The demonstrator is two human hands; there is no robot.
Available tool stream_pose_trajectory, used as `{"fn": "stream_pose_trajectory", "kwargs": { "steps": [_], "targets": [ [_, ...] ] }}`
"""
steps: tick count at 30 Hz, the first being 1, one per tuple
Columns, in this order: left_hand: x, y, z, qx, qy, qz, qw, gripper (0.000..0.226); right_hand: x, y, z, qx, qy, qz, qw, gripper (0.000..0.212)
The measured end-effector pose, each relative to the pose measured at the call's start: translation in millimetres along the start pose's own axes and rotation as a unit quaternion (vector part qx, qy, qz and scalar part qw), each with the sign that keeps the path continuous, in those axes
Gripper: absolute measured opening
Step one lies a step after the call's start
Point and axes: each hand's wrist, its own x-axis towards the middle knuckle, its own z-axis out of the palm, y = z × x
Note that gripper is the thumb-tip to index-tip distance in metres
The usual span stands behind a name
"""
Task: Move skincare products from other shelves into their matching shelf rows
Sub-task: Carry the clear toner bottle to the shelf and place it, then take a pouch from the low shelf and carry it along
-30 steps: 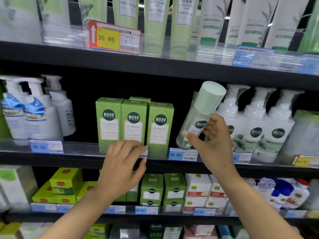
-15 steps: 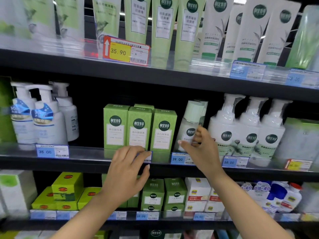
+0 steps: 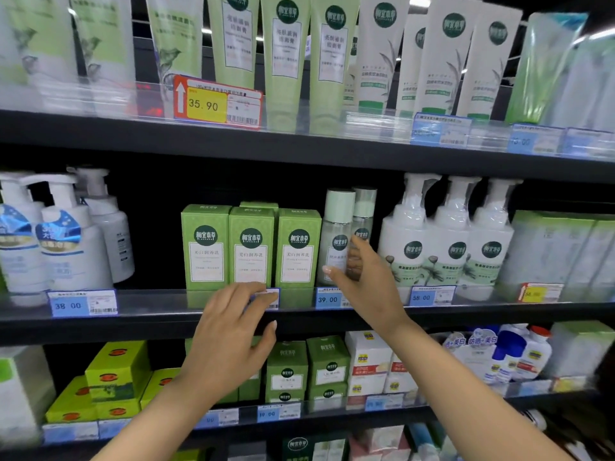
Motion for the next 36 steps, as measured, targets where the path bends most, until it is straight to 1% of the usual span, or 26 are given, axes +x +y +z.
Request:
{"fn": "stream_pose_trajectory", "kwargs": {
  "steps": [3,7,9,17,21,26,30,33,36],
  "targets": [
    [-0.4,7.5,-5.5,-0.016,-0.005,0.013,1.000,0.041,-14.6,2.7,-17.2,-0.008,0.010,0.024,1.000,0.054],
    [3.0,30.1,-2.9,-0.056,-0.009,0.028,0.998,0.041,-48.7,6.4,-51.3,0.032,0.041,0.029,0.998,0.031],
    [6.0,47.8,4.2,-0.079,-0.015,0.043,0.996,0.041,-67.7,14.8,-68.2,0.026,0.048,0.032,0.998,0.023],
    [21.5,139.5,70.8,-0.167,-0.048,0.109,0.979,0.034,-131.1,92.3,-148.7,-0.050,0.086,0.113,0.989,0.019],
    [27.8,189.7,110.2,-0.191,-0.071,0.114,0.972,0.034,-164.1,129.9,-192.5,-0.109,0.066,0.149,0.981,0.024],
    [28.2,247.1,155.3,-0.212,-0.119,0.110,0.964,0.034,-199.4,170.8,-243.2,-0.171,0.034,0.165,0.971,0.027],
    [17.9,287.4,187.0,-0.204,-0.169,0.091,0.960,0.037,-226.7,205.5,-274.2,-0.182,0.020,0.185,0.966,0.025],
    [2.9,310.6,206.0,-0.191,-0.181,0.074,0.962,0.037,-245.2,230.4,-291.9,-0.176,0.001,0.203,0.963,0.026],
    [-13.3,327.9,216.5,-0.175,-0.179,0.039,0.967,0.036,-260.2,252.1,-304.8,-0.173,-0.029,0.221,0.959,0.026]
  ]
}}
